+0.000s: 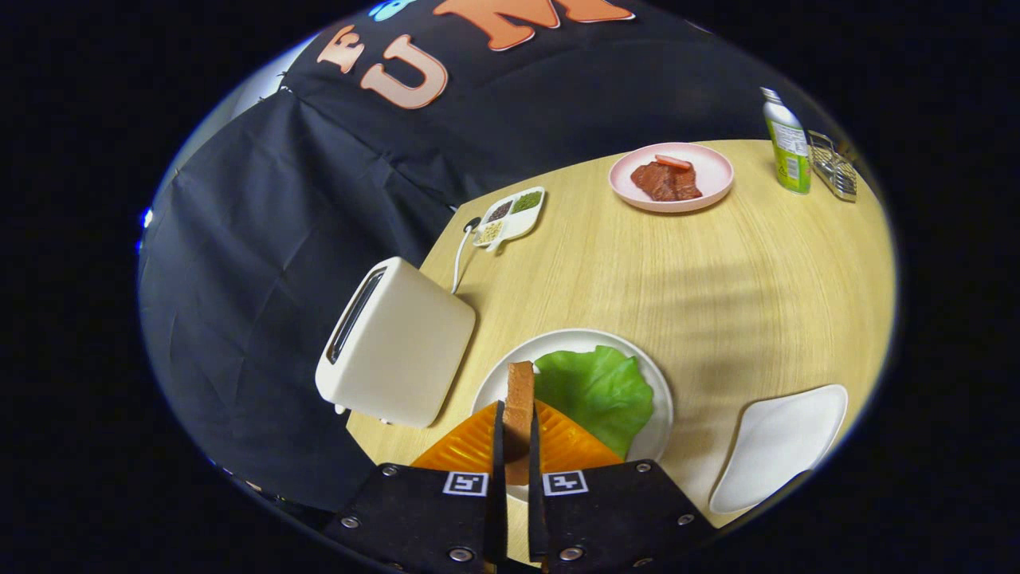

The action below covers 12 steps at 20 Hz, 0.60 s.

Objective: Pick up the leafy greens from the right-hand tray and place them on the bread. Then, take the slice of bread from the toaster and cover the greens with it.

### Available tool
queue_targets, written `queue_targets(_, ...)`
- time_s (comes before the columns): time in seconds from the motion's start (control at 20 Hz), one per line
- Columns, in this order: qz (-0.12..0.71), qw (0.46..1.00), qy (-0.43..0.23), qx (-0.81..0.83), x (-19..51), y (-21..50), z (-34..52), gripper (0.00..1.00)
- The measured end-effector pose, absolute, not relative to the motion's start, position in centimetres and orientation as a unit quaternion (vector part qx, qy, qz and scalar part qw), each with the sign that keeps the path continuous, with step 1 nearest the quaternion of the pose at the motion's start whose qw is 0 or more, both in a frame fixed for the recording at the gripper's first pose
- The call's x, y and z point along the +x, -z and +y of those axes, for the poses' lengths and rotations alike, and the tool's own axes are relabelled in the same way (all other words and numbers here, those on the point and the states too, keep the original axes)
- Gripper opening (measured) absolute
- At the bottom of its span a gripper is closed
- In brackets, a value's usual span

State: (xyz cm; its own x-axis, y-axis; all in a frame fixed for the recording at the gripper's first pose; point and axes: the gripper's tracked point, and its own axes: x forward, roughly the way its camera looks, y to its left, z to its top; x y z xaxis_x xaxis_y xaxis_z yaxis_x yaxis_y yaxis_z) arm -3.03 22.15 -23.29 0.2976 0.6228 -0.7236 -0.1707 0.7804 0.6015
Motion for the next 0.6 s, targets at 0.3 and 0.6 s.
queue_targets(0.3, 0.512, 0.804, -0.246, 0.175, -2.7, 24.6, 20.7, 0.23)
queue_targets(0.6, 0.455, 0.853, -0.219, 0.133, -0.8, 23.7, 18.9, 0.42)
